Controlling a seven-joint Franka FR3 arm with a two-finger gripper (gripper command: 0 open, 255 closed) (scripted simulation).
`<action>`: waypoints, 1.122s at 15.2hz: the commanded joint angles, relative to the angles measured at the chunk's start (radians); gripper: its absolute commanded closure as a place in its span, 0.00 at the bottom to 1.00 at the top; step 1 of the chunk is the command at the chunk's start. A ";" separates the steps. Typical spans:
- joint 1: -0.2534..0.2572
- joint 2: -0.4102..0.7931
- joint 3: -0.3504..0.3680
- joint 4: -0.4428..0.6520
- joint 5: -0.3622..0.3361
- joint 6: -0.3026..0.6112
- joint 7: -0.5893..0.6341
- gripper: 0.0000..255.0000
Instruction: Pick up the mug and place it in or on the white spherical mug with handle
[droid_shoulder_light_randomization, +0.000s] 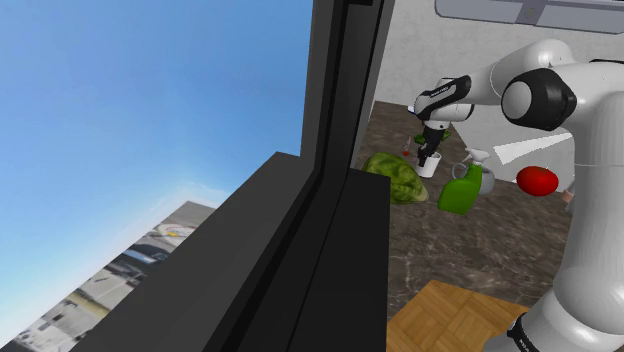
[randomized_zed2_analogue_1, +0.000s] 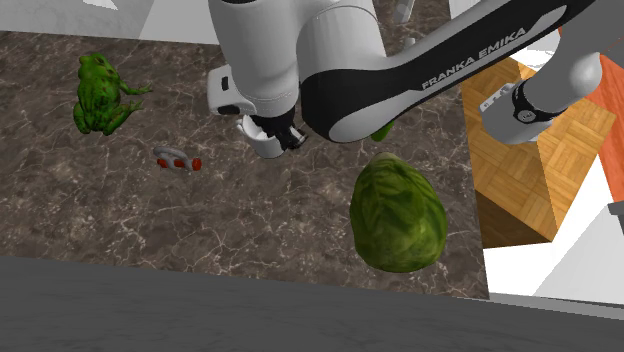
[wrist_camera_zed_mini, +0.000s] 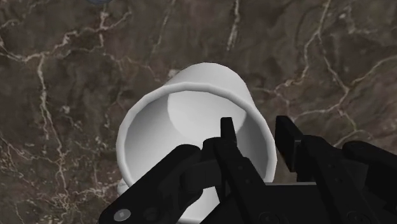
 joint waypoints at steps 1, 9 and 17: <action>0.000 0.000 0.000 0.000 0.000 0.000 0.000 1.00; 0.001 -0.006 -0.002 0.005 -0.003 -0.010 0.001 1.00; 0.006 -0.046 -0.013 0.057 -0.022 -0.099 0.010 1.00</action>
